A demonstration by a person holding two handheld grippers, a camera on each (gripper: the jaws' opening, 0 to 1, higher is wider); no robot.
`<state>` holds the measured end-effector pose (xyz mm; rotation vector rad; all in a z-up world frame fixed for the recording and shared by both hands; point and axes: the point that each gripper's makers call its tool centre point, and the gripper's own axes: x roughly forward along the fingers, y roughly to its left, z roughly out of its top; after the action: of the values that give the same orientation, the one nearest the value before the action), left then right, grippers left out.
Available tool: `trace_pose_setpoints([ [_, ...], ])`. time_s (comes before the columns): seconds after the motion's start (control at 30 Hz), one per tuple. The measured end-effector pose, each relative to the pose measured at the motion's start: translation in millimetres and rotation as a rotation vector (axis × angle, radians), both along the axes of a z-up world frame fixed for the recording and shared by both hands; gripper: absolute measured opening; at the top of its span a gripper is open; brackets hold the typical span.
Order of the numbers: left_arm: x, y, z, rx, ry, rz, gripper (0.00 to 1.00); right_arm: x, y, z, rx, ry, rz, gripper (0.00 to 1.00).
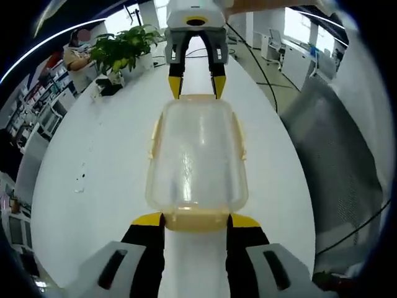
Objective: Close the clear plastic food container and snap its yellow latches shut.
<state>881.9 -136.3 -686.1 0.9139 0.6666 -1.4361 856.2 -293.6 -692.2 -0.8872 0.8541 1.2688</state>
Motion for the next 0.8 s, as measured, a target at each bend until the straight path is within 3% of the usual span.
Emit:
trace_pose_setpoints([
  [0.43,2.5,-45,-21.5,0.014,0.002,-0.005,0.32,-3,-44,-13.6,-0.022,0.007,-0.023,0.36],
  [0.8,5.1,-62,-35.1,0.037,-0.006,-0.018,0.32,-4,-60,-23.5,-0.032,0.020,-0.026,0.36],
])
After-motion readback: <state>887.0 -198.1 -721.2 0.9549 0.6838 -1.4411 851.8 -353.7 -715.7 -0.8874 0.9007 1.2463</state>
